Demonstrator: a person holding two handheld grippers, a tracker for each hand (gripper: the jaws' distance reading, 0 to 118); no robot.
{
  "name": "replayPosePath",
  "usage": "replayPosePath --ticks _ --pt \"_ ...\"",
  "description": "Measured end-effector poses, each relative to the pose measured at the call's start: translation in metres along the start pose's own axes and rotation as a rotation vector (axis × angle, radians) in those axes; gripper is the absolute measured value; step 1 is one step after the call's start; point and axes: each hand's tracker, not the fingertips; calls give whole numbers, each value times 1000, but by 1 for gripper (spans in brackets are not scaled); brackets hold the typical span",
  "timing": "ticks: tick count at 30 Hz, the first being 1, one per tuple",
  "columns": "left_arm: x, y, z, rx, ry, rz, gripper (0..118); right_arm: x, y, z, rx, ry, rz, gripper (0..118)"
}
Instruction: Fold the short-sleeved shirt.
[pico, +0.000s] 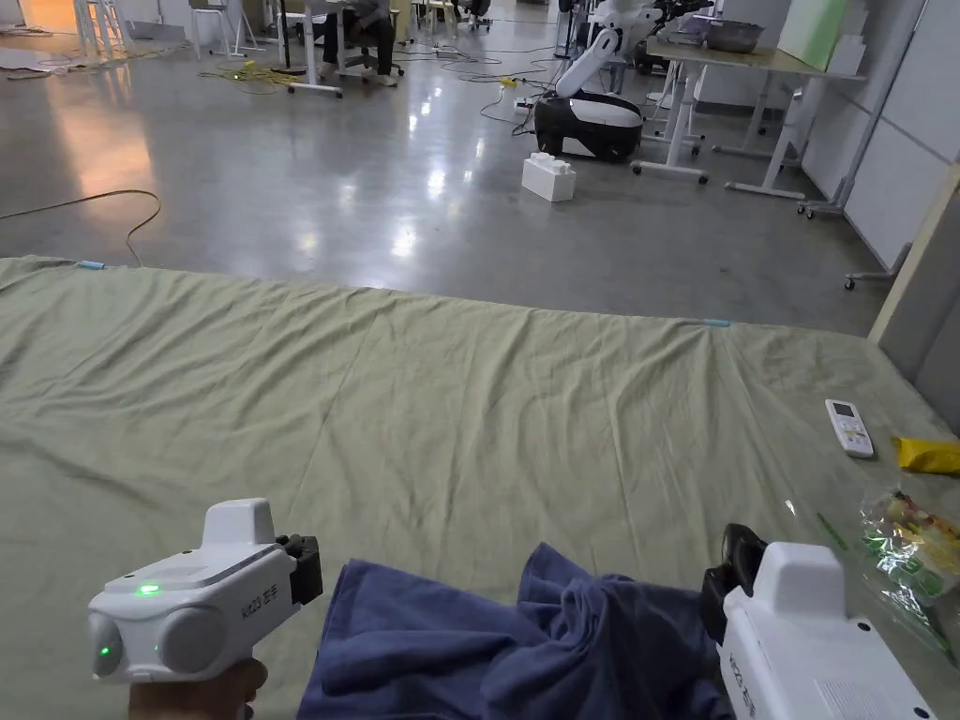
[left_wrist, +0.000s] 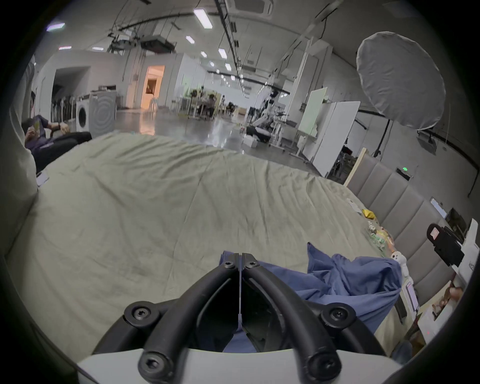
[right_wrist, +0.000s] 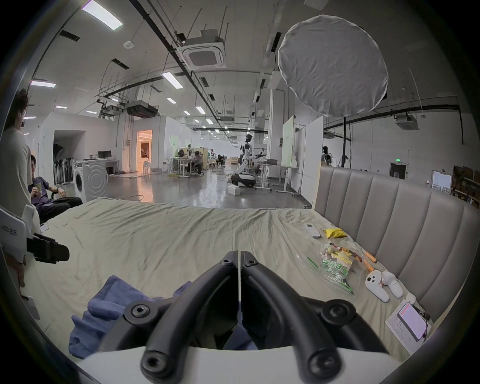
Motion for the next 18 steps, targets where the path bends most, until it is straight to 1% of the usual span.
replayPosePath --ticks 2,5,6,8,10,11,12,13,14,15,16,18 --pt "-3 5 -21 -36 11 -11 1 3 -4 -5 -20 -5 -3 2" --pt "-7 12 -54 -124 2 16 1 7 -9 -11 -37 -10 5 2" --pt "-8 14 -63 -124 -1 24 1 9 -11 -13 -43 -10 8 2" --pt "-8 17 -86 -188 3 21 2 12 -15 -15 -52 -9 25 2" --pt "-6 18 -107 -251 23 5 24 15 -19 -20 -65 -13 40 2" --pt "-6 17 -118 -279 30 -7 37 16 -21 -23 -75 -15 43 2" --pt "-5 15 -126 -314 33 -12 55 18 -24 -25 -84 -19 42 2" --pt "-3 13 -137 -353 36 -16 65 20 -27 -28 -96 -23 41 2" --pt "-2 10 -146 -388 45 -28 72 22 -30 -30 -111 -29 35 2" --pt "-1 8 -153 -387 51 -32 74 23 -33 -32 -124 -32 26 2" --pt "0 4 -158 -387 57 -34 74 25 -36 -34 -146 -28 8 2" --pt "1 1 -169 -400 69 -56 74 27 -40 -36 -150 -36 13 2"
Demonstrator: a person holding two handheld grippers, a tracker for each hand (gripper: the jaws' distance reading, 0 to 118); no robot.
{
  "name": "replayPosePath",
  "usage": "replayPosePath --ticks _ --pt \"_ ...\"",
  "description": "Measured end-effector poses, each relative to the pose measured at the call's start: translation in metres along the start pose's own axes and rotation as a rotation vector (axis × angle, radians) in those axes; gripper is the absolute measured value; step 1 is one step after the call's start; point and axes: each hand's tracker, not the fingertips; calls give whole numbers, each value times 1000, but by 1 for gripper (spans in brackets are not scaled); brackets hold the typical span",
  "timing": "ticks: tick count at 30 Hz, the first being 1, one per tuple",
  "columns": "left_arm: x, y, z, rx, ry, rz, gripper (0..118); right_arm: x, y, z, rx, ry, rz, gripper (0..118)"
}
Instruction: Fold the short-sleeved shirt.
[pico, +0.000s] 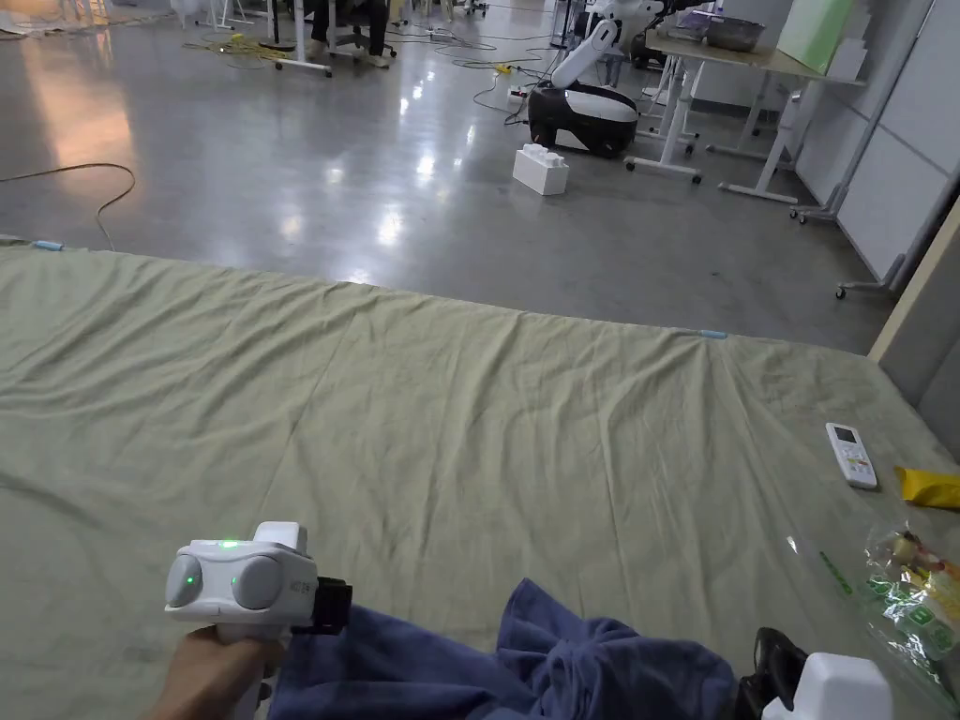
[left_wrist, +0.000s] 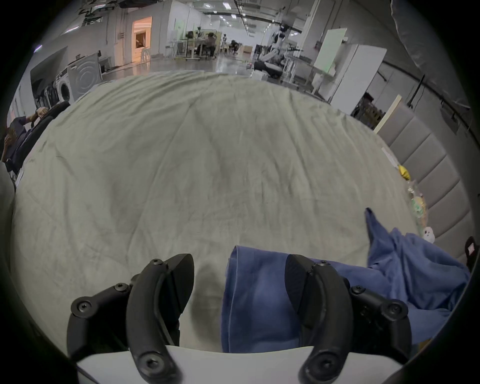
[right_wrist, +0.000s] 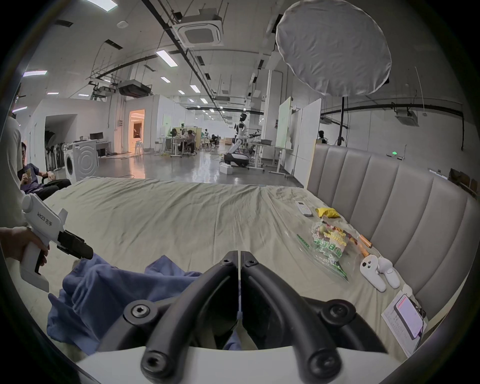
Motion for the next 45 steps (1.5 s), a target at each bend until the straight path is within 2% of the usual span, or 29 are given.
replayPosePath --ticks 2,6,8,11,12,15,19,20,24,25,30,32,34,35,37,38,40,41,43,45 --pt "1 -1 -12 -37 60 -23 74 1 -3 -2 -11 -1 4 2" --pt "11 -3 -13 -25 86 -87 72 5 -8 -7 -29 -6 14 2" --pt "16 -7 -10 -7 72 -117 60 6 -10 -11 -39 -8 10 2" --pt "21 -12 -10 20 44 -148 23 7 -12 -18 -55 -9 -9 2" --pt "25 -14 -10 21 46 -149 15 7 -12 -20 -60 -11 -16 2" --pt "29 -16 -11 35 70 -174 8 10 -13 -28 -83 -16 -31 2" --pt "26 -21 5 82 54 -167 6 22 -13 -52 -162 -27 -29 3" --pt "23 -23 12 103 36 -159 6 27 -14 -63 -219 -13 -54 7" --pt "20 -23 43 164 -12 -103 6 45 -16 -112 -422 19 -133 67" --pt "18 -25 49 179 -25 -92 6 48 -19 -125 -479 21 -138 71" --pt "22 -29 67 211 -36 -82 6 39 -36 -169 -598 67 -128 70" --pt "24 -32 69 224 -32 -100 6 34 -48 -186 -690 121 -187 71" --pt "26 -35 71 224 -20 -109 6 29 -58 -192 -753 112 -262 69" --pt "25 -36 71 220 -18 -110 6 24 -56 -190 -719 66 -198 67" --pt "25 -38 72 220 -13 -109 6 15 -53 -188 -693 73 -91 64" --pt "24 -39 74 223 -14 -109 6 13 -52 -186 -670 94 -60 57" --pt "24 -39 74 222 -12 -110 6 11 -50 -183 -653 125 -55 16" --pt "24 -39 74 222 -11 -111 6 7 -49 -179 -649 138 -52 6" --pt "22 -40 77 223 -13 -104 6 0 -46 -173 -630 104 32 6" --pt "21 -40 83 238 -22 -92 6 0 -43 -165 -580 105 67 6"
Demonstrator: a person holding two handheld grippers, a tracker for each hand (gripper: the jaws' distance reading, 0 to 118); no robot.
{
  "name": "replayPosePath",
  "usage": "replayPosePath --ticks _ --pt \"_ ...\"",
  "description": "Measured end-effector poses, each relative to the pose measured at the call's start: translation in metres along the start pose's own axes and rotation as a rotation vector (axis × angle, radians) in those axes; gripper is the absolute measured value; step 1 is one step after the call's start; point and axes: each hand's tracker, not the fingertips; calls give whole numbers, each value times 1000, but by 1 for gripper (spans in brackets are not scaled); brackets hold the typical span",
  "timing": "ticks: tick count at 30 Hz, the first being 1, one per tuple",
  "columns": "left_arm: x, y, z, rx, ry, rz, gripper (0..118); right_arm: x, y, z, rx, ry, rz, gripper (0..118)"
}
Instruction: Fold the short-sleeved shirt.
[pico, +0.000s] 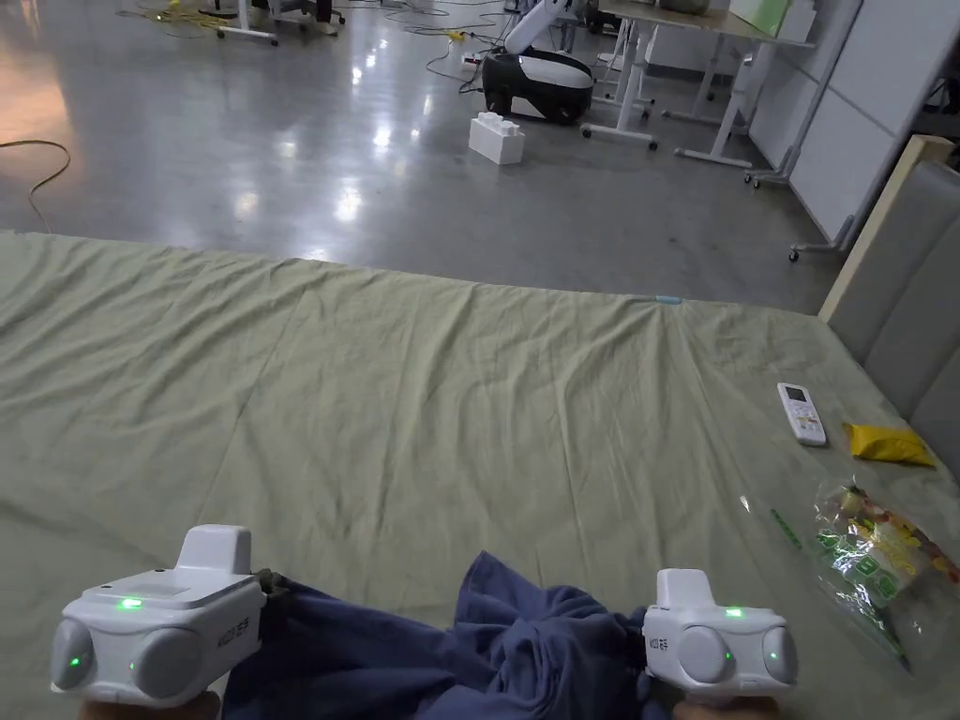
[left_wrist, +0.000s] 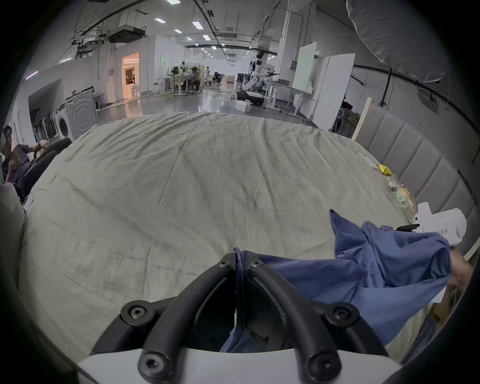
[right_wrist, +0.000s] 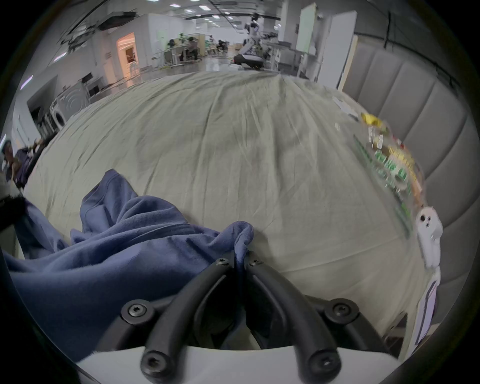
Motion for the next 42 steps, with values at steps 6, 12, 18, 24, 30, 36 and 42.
replayPosePath --ticks 6,12,18,24,30,36,42 --pt "-1 12 28 67 -4 -38 6 17 9 48 152 7 -55 5" --pt "-6 38 66 156 -7 -14 6 29 29 114 314 -16 -58 5" --pt "-14 68 112 259 7 -5 6 43 45 172 465 -34 -72 5" --pt "-37 110 163 364 55 -5 6 53 65 225 600 -65 -83 5" --pt "-53 150 211 445 95 -8 6 58 91 265 693 -77 -103 5" --pt "-64 190 234 489 136 -32 6 65 128 295 762 -102 -99 5" --pt "-84 230 238 517 155 21 6 71 169 311 799 -133 -88 5"
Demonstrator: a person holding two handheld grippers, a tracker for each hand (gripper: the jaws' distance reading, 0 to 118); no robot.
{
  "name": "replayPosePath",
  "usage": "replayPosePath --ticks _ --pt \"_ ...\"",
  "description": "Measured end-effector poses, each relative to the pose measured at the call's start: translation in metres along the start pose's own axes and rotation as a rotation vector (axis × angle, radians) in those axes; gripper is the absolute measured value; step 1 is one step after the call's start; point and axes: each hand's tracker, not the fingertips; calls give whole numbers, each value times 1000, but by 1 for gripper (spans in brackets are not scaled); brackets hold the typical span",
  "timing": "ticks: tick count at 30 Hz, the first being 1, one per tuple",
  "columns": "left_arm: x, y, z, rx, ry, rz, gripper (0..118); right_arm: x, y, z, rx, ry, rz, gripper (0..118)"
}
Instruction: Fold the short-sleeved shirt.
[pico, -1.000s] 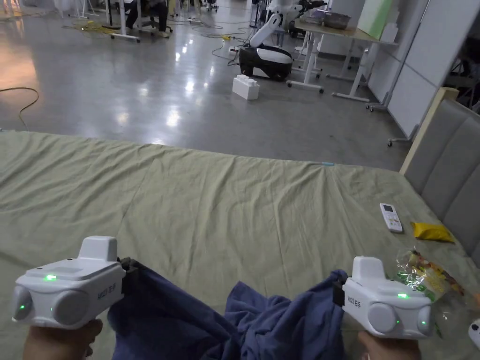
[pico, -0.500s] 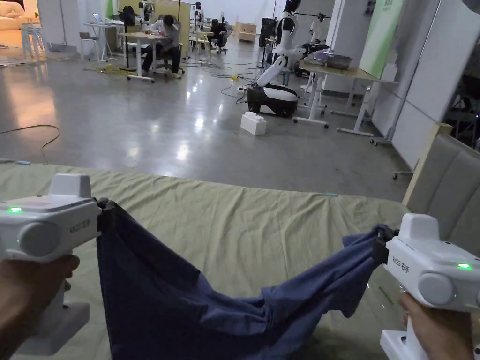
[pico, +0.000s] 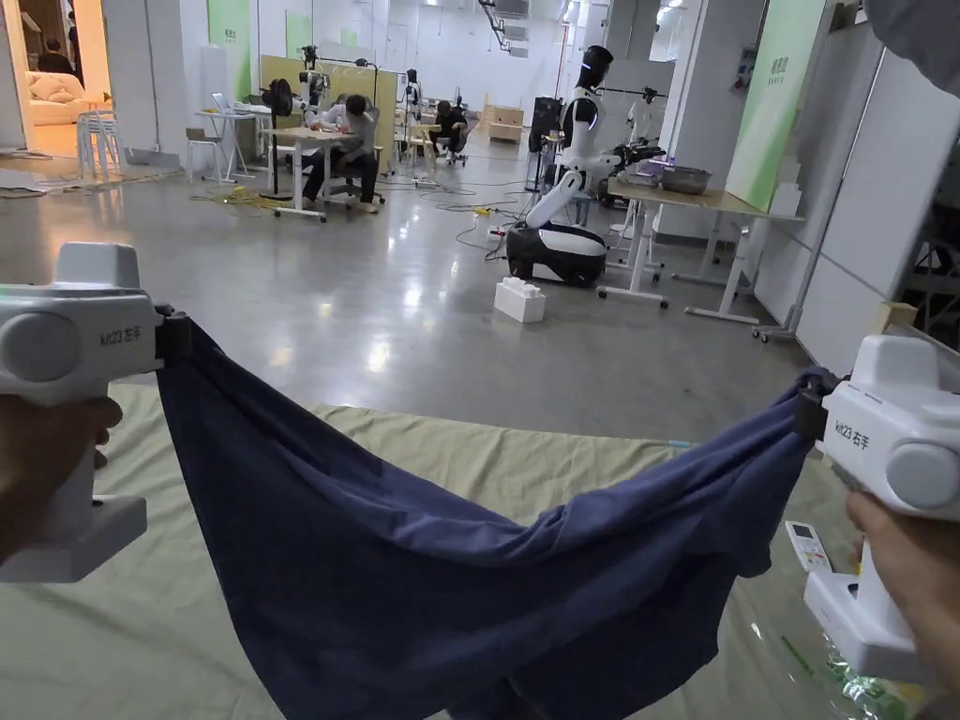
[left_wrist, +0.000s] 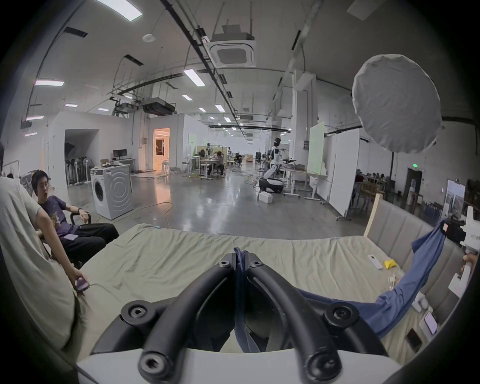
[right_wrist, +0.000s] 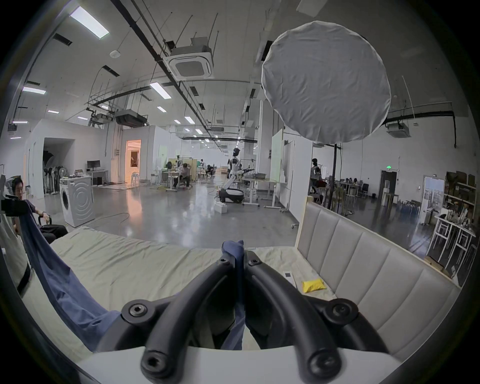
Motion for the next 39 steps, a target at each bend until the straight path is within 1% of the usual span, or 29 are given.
replayPosePath --ticks 10,12,16,20,25,29,32,33,34,35,36,37,38,39 --pt "-19 33 -39 14 57 46 6 -2 44 -33 38 -48 38 5" --pt "-20 36 -46 11 68 36 6 -4 49 -40 42 -53 52 5" --pt "-22 37 -58 6 68 18 6 -7 53 -53 38 -67 66 5" --pt "-20 25 -66 -3 62 8 6 -10 39 -51 30 -62 81 5" --pt "-18 -9 -57 -40 41 -3 6 -6 3 -43 -30 -41 82 5" --pt "-23 -50 -40 -83 23 25 6 1 -36 -26 -87 -38 78 5" --pt "-26 -87 -20 -129 19 -18 6 8 -70 -11 -124 -30 84 5" --pt "-28 -100 -11 -135 15 -14 6 11 -80 -2 -143 -26 79 5" --pt "-31 -112 -3 -168 -7 1 6 11 -91 11 -152 -12 56 5" --pt "-34 -125 5 -193 -38 11 6 12 -100 20 -164 -20 50 5" --pt "-37 -139 14 -192 -31 24 6 12 -111 31 -175 -8 79 5" --pt "-40 -153 23 -205 -40 36 6 12 -120 42 -158 -21 104 5" --pt "-43 -164 31 -213 -28 23 6 10 -128 53 -145 -15 142 5" --pt "-46 -178 39 -227 -25 35 6 10 -140 61 -177 -10 120 5"
